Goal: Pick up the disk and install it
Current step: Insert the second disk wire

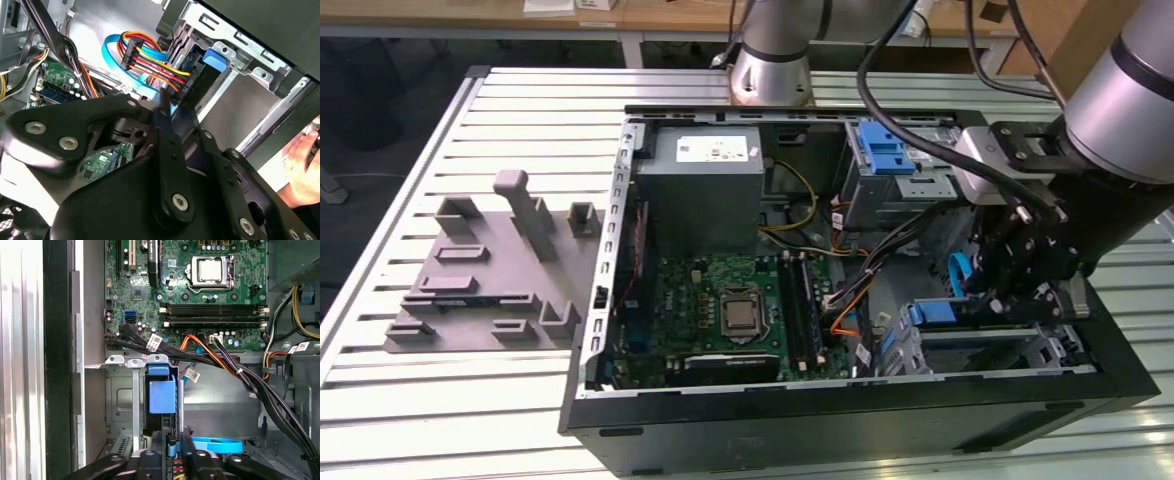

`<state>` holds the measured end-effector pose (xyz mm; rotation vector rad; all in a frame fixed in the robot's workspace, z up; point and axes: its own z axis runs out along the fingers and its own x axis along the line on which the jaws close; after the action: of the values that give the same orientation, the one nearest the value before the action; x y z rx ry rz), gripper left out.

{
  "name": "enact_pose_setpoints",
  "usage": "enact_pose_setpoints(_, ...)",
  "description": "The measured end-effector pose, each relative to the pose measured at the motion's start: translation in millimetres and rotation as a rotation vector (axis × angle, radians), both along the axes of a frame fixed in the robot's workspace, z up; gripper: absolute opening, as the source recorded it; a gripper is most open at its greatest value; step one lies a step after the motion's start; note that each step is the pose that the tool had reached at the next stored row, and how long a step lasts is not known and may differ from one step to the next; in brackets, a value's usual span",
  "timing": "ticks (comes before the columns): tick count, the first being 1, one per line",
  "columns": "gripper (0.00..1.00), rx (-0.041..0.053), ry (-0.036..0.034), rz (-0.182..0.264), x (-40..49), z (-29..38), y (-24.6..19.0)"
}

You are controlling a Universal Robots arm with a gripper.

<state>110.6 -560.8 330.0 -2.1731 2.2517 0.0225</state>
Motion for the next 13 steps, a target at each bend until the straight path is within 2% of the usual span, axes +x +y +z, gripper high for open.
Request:
enact_pose_setpoints(1, 0.31, 0.0020, 0.0000, 0.000, 0.0, 0.9, 0.0)
enact_pose_setpoints(7, 0.32, 0.0082, 0.0000, 0.000, 0.0, 3.8, 0.0)
enact_pose_setpoints(8, 0.38, 0.0087, 0.0000, 0.000, 0.0, 4.4, 0.0)
enact_pose_setpoints(13, 0.38, 0.0123, 0.0000, 0.000, 0.0, 9.1, 0.0)
